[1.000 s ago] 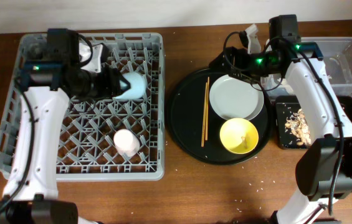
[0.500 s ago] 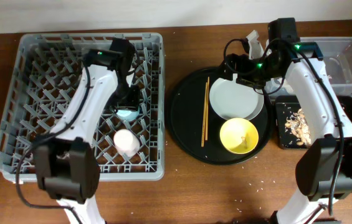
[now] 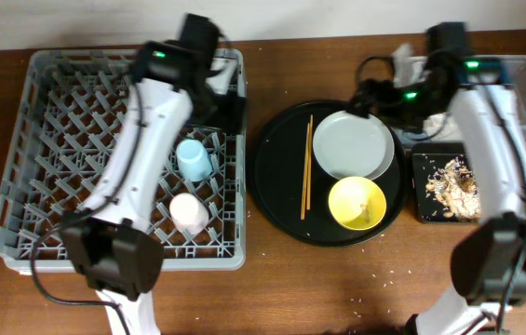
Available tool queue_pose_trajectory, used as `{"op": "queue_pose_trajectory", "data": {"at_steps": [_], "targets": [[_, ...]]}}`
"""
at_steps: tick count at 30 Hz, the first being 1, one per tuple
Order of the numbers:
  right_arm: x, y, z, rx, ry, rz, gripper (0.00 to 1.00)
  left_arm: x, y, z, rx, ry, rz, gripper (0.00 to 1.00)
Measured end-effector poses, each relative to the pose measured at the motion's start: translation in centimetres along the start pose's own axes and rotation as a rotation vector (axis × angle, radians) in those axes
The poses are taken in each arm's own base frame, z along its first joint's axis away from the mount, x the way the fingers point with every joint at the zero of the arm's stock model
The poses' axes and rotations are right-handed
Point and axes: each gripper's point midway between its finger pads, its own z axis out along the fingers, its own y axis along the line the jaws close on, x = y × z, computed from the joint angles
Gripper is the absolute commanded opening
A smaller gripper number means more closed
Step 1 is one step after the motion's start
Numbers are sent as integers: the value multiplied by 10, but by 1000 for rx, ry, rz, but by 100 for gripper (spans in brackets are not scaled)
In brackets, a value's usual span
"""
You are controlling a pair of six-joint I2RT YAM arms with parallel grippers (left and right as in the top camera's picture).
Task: Sort waste into correct bins and load items into the dishwasher rack
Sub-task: 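Grasp yellow bowl from round tray with left gripper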
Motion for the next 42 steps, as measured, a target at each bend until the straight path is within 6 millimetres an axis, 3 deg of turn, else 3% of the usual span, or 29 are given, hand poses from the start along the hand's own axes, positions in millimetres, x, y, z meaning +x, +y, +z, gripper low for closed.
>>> {"op": "queue_pose_trajectory", "data": {"at_steps": [3, 4, 6, 9, 11, 16, 21, 23, 26, 28, 30, 33, 36, 39, 40, 41, 42], "targets": [[-9, -30, -68, 125, -145, 49, 99, 1, -68, 13, 81, -13, 141, 77], [-8, -37, -79, 148, -164, 65, 99, 5, -89, 21, 101, -3, 185, 77], [-3, -56, -93, 192, -169, 112, 99, 13, -120, 41, 132, 26, 245, 77], [0, -73, -97, 228, -161, 153, 100, 41, -166, 99, 188, 148, 325, 74], [0, -73, -97, 229, -161, 153, 100, 56, -179, 120, 205, 202, 347, 68], [1, -73, -97, 232, -159, 155, 100, 72, -201, 138, 260, 247, 381, 45], [2, -73, -97, 231, -156, 155, 99, 73, -203, 156, 261, 258, 365, 42], [2, -73, -97, 232, -156, 155, 100, 73, -204, 160, 262, 259, 362, 26], [2, -73, -97, 232, -156, 155, 99, 80, -200, 176, 250, 296, 348, 17], [2, -73, -97, 232, -156, 155, 99, 85, -197, 187, 242, 320, 338, 1], [2, -73, -97, 232, -156, 155, 99, 85, -198, 187, 244, 322, 334, 1], [2, -73, -97, 232, -156, 155, 100, 88, -197, 186, 240, 334, 329, 1], [2, -73, -97, 232, -154, 157, 99, 82, -193, 160, 225, 359, 312, 1], [2, -74, -96, 233, -154, 156, 99, 27, -170, 94, 143, 200, 291, 1], [2, -74, -96, 234, -153, 158, 99, 6, -154, 69, 91, 117, 278, 1], [2, -74, -97, 235, -153, 157, 99, -29, -122, 31, -13, -31, 246, 1], [2, -74, -97, 235, -153, 157, 99, -46, -100, 6, -79, -116, 217, 1]]}}
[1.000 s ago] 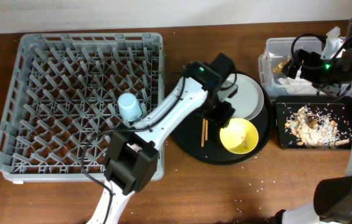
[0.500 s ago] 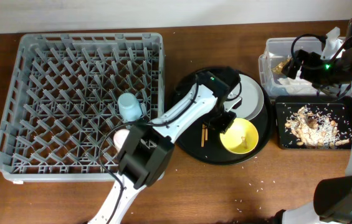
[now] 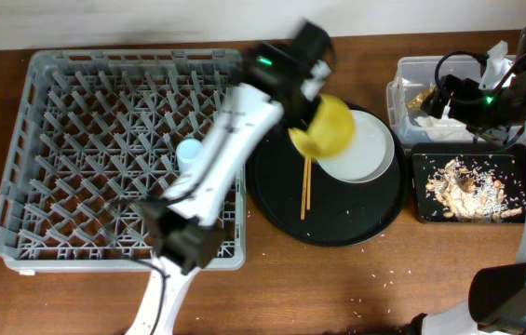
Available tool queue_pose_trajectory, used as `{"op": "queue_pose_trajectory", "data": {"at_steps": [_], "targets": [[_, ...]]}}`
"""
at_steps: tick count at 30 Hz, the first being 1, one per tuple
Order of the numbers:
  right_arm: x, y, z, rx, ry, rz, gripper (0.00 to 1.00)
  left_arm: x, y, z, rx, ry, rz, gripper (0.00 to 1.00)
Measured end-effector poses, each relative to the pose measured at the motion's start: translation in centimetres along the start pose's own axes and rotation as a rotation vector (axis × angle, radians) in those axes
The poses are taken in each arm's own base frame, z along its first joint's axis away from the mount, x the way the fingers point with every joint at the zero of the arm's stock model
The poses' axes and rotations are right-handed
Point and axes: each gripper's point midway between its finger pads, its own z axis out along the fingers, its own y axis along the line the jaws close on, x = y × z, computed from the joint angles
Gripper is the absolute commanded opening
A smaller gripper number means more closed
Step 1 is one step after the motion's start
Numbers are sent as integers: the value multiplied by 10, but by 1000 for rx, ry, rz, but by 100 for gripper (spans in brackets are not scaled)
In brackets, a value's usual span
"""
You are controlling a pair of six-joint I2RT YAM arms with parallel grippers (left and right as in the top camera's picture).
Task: Sort waste into correct bins and load items into the dishwasher rack
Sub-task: 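Grasp yellow bowl from round tray with left gripper, then place yellow bowl upright at back of rack with left gripper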
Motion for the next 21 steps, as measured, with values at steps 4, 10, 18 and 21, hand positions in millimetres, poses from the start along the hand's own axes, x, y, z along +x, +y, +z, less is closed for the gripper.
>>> {"op": "queue_pose_trajectory", "data": {"at_steps": [4, 10, 18, 21], "targets": [[0, 0, 0, 0, 0, 0, 99, -27, 133, -61, -476, -184, -146, 1], [0, 0, 0, 0, 1, 1, 99, -16, 232, -45, -947, -163, -298, 1], [0, 0, 1, 1, 2, 1, 99, 1, 243, 19, -1162, -61, -244, 1], [0, -3, 1, 15, 0, 0, 99, 1, 244, 17, -1181, -80, -266, 1]]}}
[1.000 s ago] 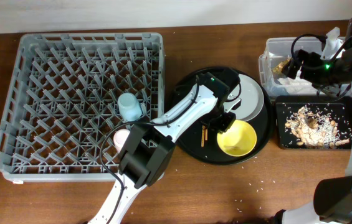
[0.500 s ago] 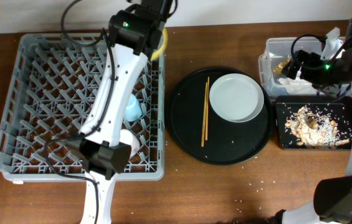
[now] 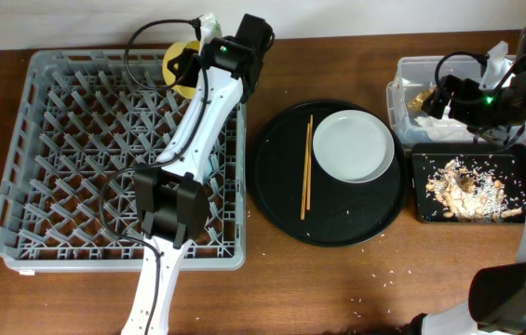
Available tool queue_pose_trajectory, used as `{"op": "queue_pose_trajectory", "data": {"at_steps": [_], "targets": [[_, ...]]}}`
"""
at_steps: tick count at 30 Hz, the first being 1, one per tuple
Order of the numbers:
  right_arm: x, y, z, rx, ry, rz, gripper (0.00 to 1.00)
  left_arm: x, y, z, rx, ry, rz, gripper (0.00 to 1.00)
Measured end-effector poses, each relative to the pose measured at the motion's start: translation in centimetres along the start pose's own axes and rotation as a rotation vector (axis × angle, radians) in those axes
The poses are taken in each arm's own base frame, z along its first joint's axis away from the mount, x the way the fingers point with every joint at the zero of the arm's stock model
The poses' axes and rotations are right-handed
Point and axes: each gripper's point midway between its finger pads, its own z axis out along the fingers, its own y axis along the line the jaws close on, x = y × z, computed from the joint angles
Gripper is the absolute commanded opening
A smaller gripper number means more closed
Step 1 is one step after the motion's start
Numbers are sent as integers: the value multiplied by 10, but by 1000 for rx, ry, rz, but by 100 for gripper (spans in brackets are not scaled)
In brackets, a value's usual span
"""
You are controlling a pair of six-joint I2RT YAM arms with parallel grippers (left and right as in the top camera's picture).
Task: Sort waste into correct bins and load items into the dishwasher rack
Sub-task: 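Place yellow bowl upright at back of rack with left gripper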
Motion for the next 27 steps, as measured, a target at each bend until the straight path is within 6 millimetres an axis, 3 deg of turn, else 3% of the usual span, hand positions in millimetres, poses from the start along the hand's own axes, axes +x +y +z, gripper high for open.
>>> {"op": "queue_pose_trajectory", "data": {"at_steps": [4, 10, 18, 22, 23, 25, 27], "targets": [[0, -1, 0, 4, -1, 0, 99, 0, -2, -2, 6, -3, -10, 1], [0, -1, 0, 4, 0, 0, 99, 10, -30, -14, 15, -13, 56, 1], [0, -1, 0, 8, -1, 0, 99, 5, -11, -14, -192, -77, 102, 1], [0, -1, 0, 8, -1, 0, 99, 6, -23, -27, -155, -92, 115, 2], [0, -1, 0, 8, -1, -1, 99, 7, -28, -31, -138, -94, 119, 20], [0, -1, 0, 8, -1, -3, 99, 8, -36, -40, -114, -104, 128, 41], [0, -1, 0, 8, -1, -3, 99, 12, -47, -47, -66, -97, 144, 50]]}}
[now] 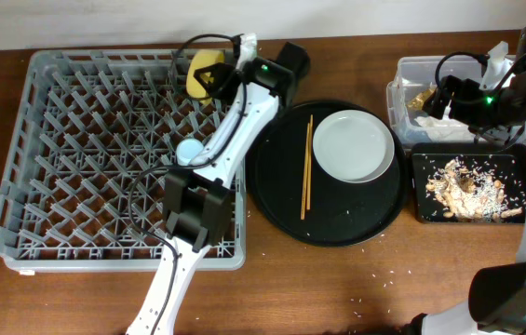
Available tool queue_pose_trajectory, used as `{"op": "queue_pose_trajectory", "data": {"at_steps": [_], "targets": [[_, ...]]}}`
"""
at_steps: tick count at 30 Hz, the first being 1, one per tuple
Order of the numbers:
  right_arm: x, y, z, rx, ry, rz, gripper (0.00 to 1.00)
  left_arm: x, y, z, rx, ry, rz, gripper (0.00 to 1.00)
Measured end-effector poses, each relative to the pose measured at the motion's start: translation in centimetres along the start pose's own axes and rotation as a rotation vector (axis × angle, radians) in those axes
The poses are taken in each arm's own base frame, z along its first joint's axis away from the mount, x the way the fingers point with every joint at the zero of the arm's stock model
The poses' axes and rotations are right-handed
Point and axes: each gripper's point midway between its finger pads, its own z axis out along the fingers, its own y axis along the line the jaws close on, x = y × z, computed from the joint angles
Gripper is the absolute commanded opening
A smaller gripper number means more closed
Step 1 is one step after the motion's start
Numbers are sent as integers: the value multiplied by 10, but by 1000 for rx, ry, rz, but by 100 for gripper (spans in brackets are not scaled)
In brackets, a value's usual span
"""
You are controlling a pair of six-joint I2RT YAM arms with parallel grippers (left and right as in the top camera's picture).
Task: Sort waste into correct bins and load items into the dishwasher rack
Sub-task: 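Place yellow bowl upright at back of rack with left gripper, then grasp edge of white plate with left gripper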
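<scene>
The yellow bowl [203, 74] stands on edge in the far right corner of the grey dishwasher rack [48, 233]. My left gripper [225, 76] reaches in from the right and is shut on the bowl's rim. A blue cup [186, 149] sits in the rack, half hidden by the left arm. On the black tray [337, 223] lie a white plate [356, 144] and wooden chopsticks [306, 167]. My right gripper [441, 100] hangs over the clear bin [411, 70]; its jaws are too dark to read.
A black bin [514, 186] with food scraps stands at the right, in front of the clear bin. The left arm's links cross the rack's right side. Crumbs lie on the wooden table [356, 279] near the front.
The left gripper and the yellow bowl have shifted a little right along the rack's far edge. The left wrist has swung out over the gap beside the tray. The right arm has not moved.
First the yellow bowl sat on the tray by the plate, the left gripper was over the rack and the right one at the plate's far edge. Then the left held the bowl above the tray and the right hung over the clear bin. Then the bowl was at the rack's far edge, as now.
</scene>
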Motion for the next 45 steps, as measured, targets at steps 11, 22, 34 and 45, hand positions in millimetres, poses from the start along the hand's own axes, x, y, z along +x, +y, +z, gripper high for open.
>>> {"op": "queue_pose_trajectory", "data": {"at_steps": [11, 22, 34, 45], "targets": [[0, 0, 0, 0, 0, 0, 99, 21, -46, -71, 537, 122, 55, 72], [0, 0, 0, 1, 1, 0, 99, 6, -132, -199, 1381, 243, -77, 63], [0, 0, 0, 1, 2, 1, 99, 72, -205, -231, 1373, 376, 99, 44], [1, 0, 0, 1, 4, 1, 99, 75, -202, -218, 1289, 374, 92, 43]]}}
